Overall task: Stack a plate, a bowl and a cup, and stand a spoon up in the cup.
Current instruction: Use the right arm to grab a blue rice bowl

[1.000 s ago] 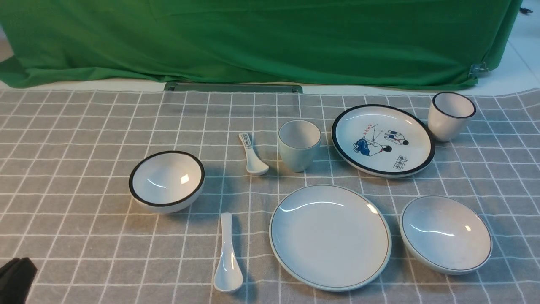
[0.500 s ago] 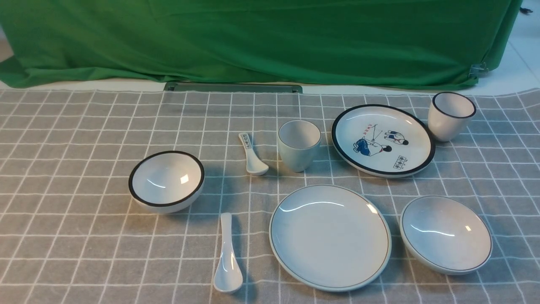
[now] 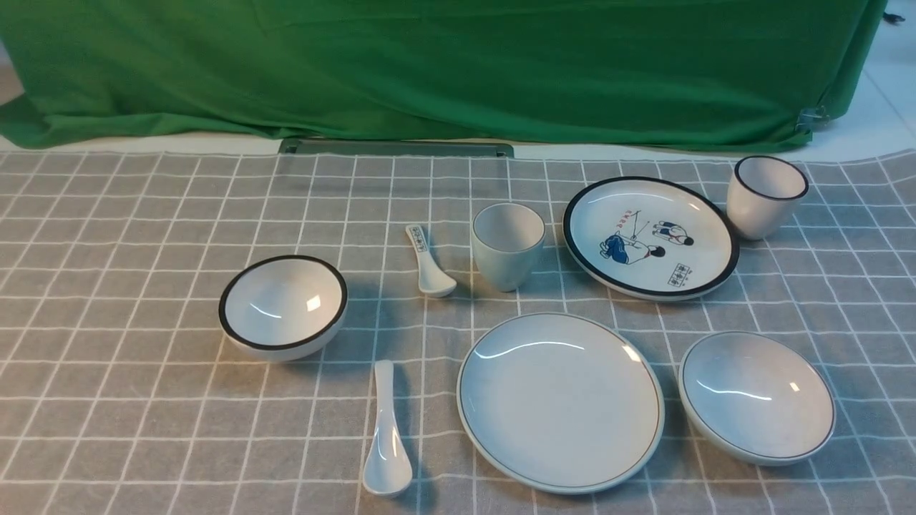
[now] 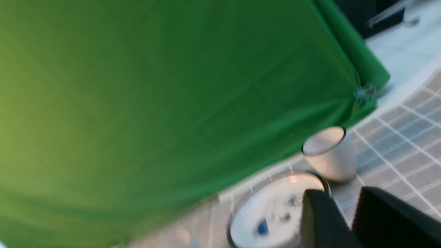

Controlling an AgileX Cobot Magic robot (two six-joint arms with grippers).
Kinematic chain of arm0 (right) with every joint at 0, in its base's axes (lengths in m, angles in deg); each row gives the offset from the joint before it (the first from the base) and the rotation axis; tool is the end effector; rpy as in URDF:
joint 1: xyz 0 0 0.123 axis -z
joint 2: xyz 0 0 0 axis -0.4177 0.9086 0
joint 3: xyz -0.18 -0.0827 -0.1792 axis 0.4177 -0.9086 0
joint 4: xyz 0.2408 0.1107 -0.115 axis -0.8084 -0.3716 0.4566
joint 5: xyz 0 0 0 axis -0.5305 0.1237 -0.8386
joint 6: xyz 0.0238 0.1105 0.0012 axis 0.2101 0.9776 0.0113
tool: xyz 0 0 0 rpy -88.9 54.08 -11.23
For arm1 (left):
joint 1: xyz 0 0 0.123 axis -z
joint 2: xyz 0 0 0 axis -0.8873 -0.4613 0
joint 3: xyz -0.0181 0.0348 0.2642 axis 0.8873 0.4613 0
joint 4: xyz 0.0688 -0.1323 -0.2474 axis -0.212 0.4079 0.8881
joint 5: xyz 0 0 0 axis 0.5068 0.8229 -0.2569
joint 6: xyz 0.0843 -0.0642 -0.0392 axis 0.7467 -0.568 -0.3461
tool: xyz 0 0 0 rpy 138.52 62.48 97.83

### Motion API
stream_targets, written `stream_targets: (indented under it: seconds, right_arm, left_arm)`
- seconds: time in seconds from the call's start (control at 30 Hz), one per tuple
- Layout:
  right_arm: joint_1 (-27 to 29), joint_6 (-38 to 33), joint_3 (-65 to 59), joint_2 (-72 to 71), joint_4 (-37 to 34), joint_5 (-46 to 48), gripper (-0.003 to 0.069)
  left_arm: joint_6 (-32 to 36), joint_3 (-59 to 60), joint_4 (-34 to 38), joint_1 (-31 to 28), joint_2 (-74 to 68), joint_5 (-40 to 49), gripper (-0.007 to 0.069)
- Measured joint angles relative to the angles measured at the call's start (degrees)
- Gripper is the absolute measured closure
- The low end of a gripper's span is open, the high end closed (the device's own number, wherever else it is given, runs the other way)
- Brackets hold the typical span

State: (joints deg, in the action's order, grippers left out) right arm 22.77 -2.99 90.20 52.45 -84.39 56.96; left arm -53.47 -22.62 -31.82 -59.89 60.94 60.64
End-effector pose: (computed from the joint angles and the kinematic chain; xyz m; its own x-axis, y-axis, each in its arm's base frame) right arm 0.1278 0.0038 0.2651 0.1571 0.5354 -0.8299 -0.1320 0.8442 0.5196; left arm 0.1247 -0.0069 0.3493 0.0794 -0.3563 -0.9310 0.0894 0.9327 -0.3493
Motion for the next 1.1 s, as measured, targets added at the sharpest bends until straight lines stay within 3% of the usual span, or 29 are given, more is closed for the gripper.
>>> stream_targets:
  seconds: [0.13, 0.23, 0.37, 0.6, 0.7, 0.77, 0.83, 0.9, 1.0, 1.1]
  right_arm:
    - [0.0, -10.0, 18.2, 15.0, 1.4, 26.4, 0.0622]
    - [0.0, -18.9, 29.1, 32.6, 1.9, 44.5, 0.0633]
    - [0.0, -23.1, 35.3, 47.4, 2.6, 49.8, 0.0639]
    - [0.0, -25.3, 43.8, 68.0, 4.0, 46.3, 0.0627]
    - [0.0, -25.5, 47.3, 75.5, 5.0, 45.4, 0.0545]
    - [0.0, -24.7, 49.2, 80.0, 6.7, 45.2, 0.0451]
    - [0.0, -23.2, 50.9, 84.8, 9.2, 44.8, 0.0295]
    - [0.0, -23.0, 51.4, 87.3, 10.1, 43.7, 0.0221]
    - [0.0, -22.9, 51.6, 91.0, 10.6, 41.9, 0.0167]
    - [0.0, -22.8, 51.6, 95.1, 10.7, 40.3, 0.0166]
  left_arm:
    - [8.6, -7.5, -0.5, 0.0, -16.8, 25.7, 0.0607]
    - [15.6, -8.8, 3.7, 0.0, -29.8, 35.7, 0.0607]
    - [23.6, -8.9, 8.5, 0.0, -37.8, 41.1, 0.0607]
    - [26.1, -9.1, 10.3, 0.0, -40.4, 41.7, 0.0607]
    - [26.2, -9.1, 11.1, 0.0, -39.8, 41.7, 0.0607]
    - [26.4, -9.1, 11.4, 0.0, -39.5, 41.7, 0.0607]
    - [26.7, -9.1, 11.5, 0.0, -39.5, 41.7, 0.0607]
    - [26.7, -9.1, 11.5, 0.0, -39.5, 41.7, 0.0607]
    - [26.9, -9.1, 11.5, 0.0, -39.5, 41.6, 0.0607]
    - [26.9, -9.1, 11.5, 0.0, -39.5, 41.3, 0.0607]
